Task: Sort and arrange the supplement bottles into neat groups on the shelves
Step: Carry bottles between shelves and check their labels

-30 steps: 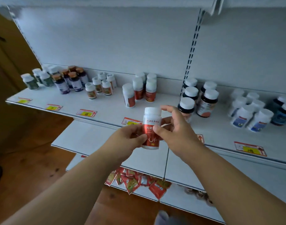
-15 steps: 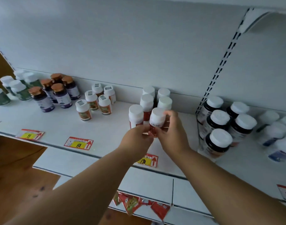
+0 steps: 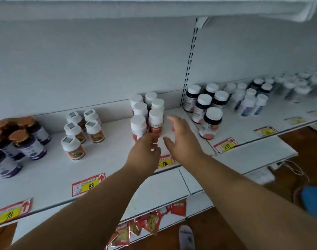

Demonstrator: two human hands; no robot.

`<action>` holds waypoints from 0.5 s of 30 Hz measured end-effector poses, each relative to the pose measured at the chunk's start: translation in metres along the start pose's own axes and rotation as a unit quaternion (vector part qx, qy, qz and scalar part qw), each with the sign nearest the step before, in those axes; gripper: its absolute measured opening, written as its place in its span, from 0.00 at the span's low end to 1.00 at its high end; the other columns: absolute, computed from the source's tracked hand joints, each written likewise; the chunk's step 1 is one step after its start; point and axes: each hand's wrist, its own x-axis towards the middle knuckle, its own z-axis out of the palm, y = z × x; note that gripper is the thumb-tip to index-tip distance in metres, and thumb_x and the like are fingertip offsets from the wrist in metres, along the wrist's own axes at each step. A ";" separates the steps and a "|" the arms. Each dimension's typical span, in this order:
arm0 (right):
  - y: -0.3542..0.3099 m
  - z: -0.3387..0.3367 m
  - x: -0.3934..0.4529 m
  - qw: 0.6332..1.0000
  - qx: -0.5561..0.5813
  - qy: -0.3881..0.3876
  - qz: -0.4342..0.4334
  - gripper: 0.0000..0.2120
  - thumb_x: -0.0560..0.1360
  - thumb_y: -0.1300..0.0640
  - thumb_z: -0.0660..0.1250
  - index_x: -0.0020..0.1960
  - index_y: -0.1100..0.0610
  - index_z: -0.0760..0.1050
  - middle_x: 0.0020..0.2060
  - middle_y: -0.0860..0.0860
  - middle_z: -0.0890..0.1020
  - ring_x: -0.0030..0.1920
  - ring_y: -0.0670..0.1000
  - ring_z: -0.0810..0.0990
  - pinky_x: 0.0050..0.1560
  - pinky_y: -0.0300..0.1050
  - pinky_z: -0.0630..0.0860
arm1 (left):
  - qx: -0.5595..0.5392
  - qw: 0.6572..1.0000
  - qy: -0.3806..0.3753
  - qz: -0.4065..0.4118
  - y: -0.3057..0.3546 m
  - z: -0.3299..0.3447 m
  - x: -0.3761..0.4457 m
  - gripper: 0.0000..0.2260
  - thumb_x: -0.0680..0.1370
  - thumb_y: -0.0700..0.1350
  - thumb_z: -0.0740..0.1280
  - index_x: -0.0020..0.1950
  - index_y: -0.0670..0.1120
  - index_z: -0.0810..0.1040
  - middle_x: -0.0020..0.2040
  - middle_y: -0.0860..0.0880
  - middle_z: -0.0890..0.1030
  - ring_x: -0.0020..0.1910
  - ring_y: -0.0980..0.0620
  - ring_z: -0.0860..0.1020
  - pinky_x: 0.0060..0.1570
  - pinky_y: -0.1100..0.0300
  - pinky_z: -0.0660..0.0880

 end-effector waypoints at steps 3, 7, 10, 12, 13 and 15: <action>0.002 -0.033 -0.039 0.999 -0.011 0.040 0.020 0.28 0.75 0.58 0.70 0.72 0.53 0.65 0.65 0.56 0.71 0.62 0.55 0.74 0.59 0.52 0.74 | 0.001 0.998 -0.008 0.069 0.016 0.012 -0.010 0.16 0.79 0.40 0.66 0.66 0.50 0.74 0.59 0.55 0.78 0.52 0.58 0.76 0.51 0.64 0.70; 0.015 -0.092 -0.081 0.994 -0.031 0.097 0.041 0.26 0.76 0.57 0.69 0.72 0.52 0.65 0.65 0.52 0.70 0.59 0.45 0.72 0.58 0.42 0.71 | 0.001 0.987 -0.034 0.156 0.049 0.042 -0.027 0.17 0.78 0.40 0.67 0.66 0.51 0.74 0.59 0.54 0.77 0.51 0.59 0.76 0.53 0.61 0.75; 0.034 -0.136 -0.110 0.989 -0.036 0.129 0.069 0.26 0.76 0.57 0.69 0.72 0.52 0.66 0.65 0.51 0.70 0.60 0.45 0.73 0.58 0.38 0.69 | 0.020 0.975 -0.053 0.217 0.077 0.074 -0.046 0.18 0.78 0.40 0.67 0.66 0.51 0.74 0.59 0.54 0.76 0.51 0.59 0.76 0.54 0.63 0.73; 0.057 -0.165 -0.130 0.985 -0.041 0.145 0.088 0.26 0.76 0.55 0.69 0.72 0.50 0.65 0.65 0.50 0.70 0.62 0.48 0.72 0.62 0.45 0.72 | 0.029 0.966 -0.069 0.246 0.101 0.101 -0.057 0.18 0.78 0.41 0.67 0.67 0.52 0.73 0.59 0.55 0.76 0.52 0.58 0.76 0.54 0.62 0.73; 0.070 -0.180 -0.142 0.983 -0.046 0.153 0.094 0.25 0.77 0.55 0.69 0.72 0.49 0.65 0.65 0.49 0.70 0.62 0.47 0.72 0.63 0.47 0.72 | 0.036 0.963 -0.076 0.255 0.114 0.117 -0.062 0.18 0.78 0.42 0.67 0.68 0.53 0.73 0.59 0.56 0.75 0.52 0.59 0.75 0.54 0.63 0.72; 0.098 -0.210 -0.165 0.980 -0.057 0.158 0.107 0.25 0.77 0.54 0.68 0.71 0.48 0.65 0.64 0.47 0.70 0.62 0.45 0.71 0.64 0.45 0.72 | 0.040 0.958 -0.079 0.274 0.141 0.154 -0.071 0.18 0.79 0.43 0.68 0.68 0.53 0.72 0.60 0.57 0.75 0.51 0.61 0.74 0.53 0.64 0.71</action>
